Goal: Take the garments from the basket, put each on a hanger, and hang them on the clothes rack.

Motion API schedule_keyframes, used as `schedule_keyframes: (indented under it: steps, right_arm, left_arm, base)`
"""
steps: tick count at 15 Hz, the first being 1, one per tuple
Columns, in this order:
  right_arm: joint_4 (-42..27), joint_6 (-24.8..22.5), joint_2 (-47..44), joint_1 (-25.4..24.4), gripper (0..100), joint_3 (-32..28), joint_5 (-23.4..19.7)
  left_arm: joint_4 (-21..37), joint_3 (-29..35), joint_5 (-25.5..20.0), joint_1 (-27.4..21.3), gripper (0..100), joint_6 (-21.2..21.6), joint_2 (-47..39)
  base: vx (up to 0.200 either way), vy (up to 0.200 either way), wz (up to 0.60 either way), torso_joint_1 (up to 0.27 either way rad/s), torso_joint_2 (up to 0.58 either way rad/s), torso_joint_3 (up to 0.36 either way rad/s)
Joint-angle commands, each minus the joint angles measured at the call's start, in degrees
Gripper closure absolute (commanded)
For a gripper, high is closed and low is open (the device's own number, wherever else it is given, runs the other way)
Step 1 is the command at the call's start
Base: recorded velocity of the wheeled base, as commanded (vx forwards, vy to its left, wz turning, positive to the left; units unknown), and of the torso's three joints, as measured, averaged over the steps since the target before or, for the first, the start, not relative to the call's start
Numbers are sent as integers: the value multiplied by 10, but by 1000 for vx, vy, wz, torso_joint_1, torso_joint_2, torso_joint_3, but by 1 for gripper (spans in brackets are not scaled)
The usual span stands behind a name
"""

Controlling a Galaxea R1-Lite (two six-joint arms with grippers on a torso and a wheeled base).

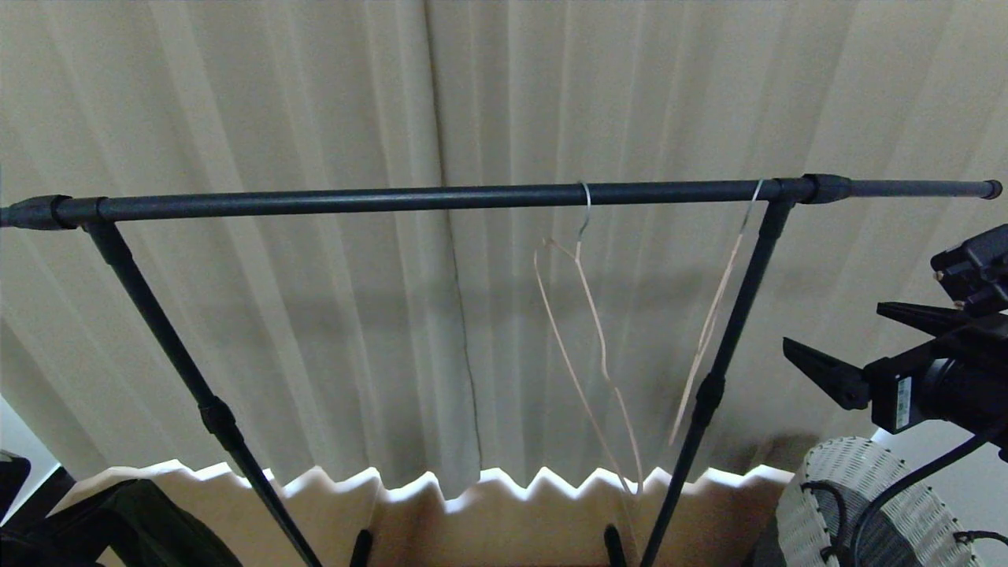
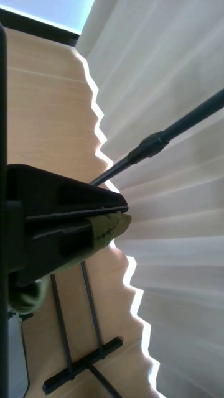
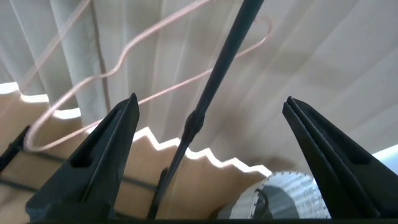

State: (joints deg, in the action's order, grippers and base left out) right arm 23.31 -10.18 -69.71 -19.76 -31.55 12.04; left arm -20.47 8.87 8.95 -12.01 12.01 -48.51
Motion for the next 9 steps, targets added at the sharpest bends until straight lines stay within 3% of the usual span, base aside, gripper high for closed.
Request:
schedule_keyframes:
  steps: [1, 5, 9]
  right_arm:
    - [1, 0, 4, -1, 0, 0, 0]
    - [-3, -1, 22, -10, 0, -18, 1]
    - [-6, -3, -26, -62, 0, -38, 3]
  left_arm:
    - [0, 0, 0, 1, 100, 0, -1]
    - [-1, 2, 0, 2, 100, 1, 0]
    - [0, 5, 0, 1, 100, 1, -2]
  base:
    - [0, 0, 0, 0, 0, 0]
    - [0, 0, 0, 0, 0, 0]
    - [0, 0, 0, 0, 0, 0]
